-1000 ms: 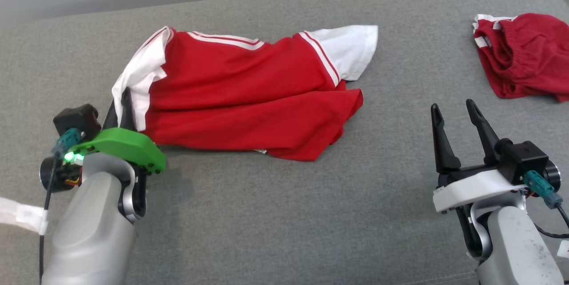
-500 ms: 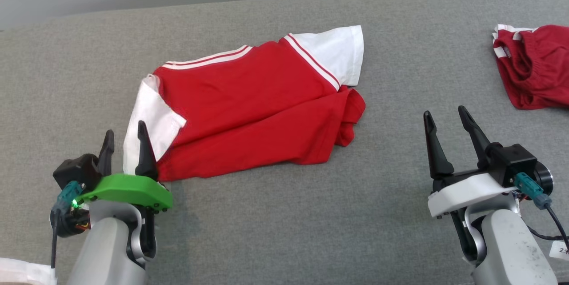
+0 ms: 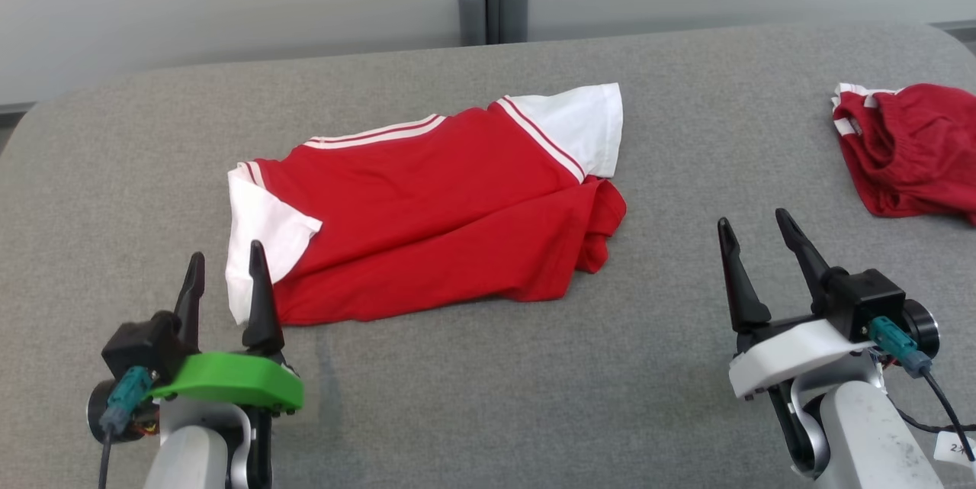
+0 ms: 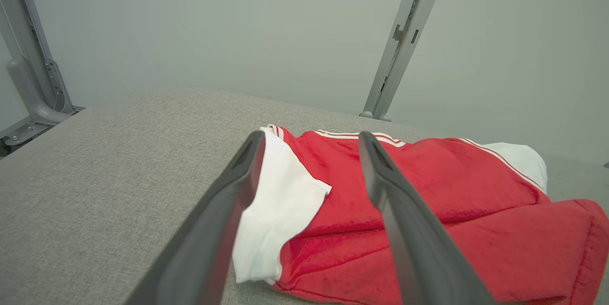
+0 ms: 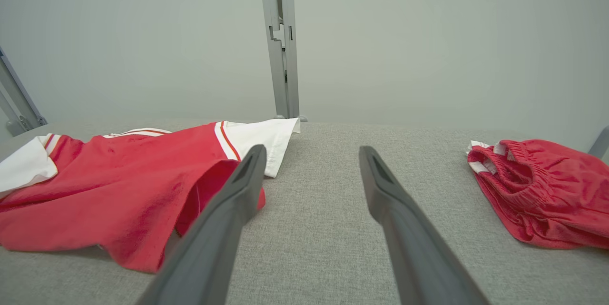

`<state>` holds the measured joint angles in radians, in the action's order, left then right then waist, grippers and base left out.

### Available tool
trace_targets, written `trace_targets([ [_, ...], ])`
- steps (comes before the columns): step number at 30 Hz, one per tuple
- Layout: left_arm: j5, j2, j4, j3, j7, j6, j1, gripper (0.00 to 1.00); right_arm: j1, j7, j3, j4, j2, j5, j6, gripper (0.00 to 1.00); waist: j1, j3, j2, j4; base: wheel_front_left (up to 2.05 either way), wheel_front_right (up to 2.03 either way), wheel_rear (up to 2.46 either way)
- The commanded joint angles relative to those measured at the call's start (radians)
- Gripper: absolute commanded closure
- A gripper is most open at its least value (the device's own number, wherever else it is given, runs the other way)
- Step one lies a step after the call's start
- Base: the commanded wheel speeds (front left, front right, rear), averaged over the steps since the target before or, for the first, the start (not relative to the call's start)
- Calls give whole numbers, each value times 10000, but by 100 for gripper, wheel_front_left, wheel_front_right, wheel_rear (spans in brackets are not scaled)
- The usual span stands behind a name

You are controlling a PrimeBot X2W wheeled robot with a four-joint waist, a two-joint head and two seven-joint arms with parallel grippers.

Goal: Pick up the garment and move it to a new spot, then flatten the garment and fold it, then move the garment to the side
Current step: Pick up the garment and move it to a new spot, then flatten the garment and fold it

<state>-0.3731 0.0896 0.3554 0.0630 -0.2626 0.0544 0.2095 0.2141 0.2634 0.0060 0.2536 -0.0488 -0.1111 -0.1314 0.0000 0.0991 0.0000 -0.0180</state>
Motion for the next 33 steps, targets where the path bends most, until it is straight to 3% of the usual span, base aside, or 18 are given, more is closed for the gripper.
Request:
trace_targets([
  [1, 87, -21, -122, -64, -27, 92, -316, 0, -206, 18, 6, 25, -34, 30, 15, 0, 0, -279, 0, 66, 0, 0, 0],
  [16, 357, -351, -988, 105, -17, 27, -2368, 0, -1652, 16, 134, 17, -34, -601, 16, 0, 0, -1072, 0, 292, 0, 0, 0],
  [33, 37, -382, -992, 478, -17, -158, -2583, 0, -1714, 16, 336, 156, -34, -667, 16, 0, 0, -1067, 0, 318, 0, 0, 0],
])
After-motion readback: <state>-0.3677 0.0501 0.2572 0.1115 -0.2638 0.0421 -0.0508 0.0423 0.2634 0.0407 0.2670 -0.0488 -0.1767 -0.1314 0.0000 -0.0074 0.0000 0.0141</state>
